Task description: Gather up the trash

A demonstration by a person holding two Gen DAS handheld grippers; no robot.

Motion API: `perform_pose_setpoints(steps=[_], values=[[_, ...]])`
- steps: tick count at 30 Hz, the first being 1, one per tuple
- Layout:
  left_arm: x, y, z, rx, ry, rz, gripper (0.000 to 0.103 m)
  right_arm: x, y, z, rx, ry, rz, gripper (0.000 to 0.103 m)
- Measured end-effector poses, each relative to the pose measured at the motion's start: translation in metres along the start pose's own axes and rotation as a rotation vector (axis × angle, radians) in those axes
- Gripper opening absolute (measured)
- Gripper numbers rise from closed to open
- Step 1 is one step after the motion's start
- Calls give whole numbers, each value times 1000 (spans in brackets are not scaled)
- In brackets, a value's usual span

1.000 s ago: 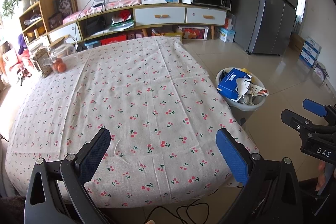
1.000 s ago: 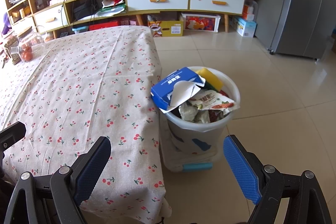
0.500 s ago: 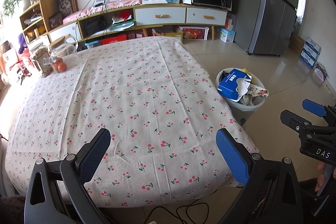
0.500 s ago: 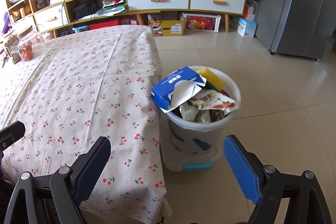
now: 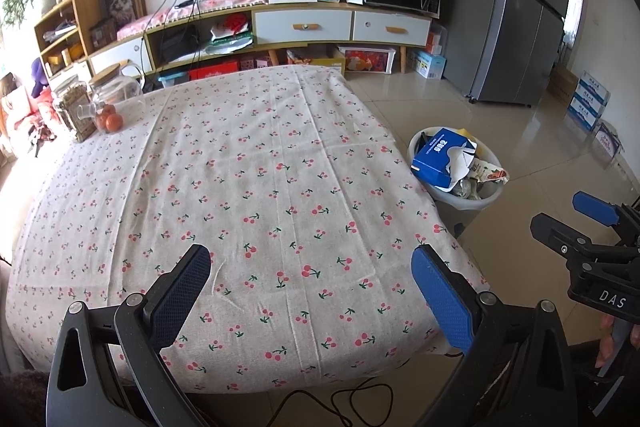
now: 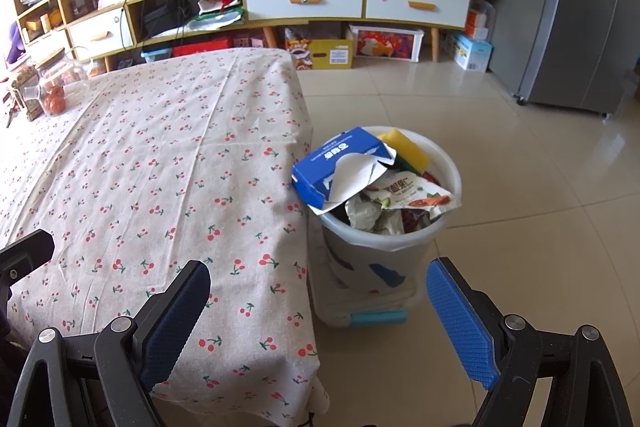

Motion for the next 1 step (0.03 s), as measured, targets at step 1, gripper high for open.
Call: perform_pose_setpoints(steps=[1], values=[[1,0,0,-7,0,4,102,0,0,1,-2,-2,2,91]])
Point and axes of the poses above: each gripper's, at about its wrist camera, not at the fingertips, and x roughly the way its jaws point, z to its left, y to its underside, the point moved 7 cm from there along x, roughly the way its jaws point, and after that the axes turned 12 degrees about -z, right-handed, at the moved point
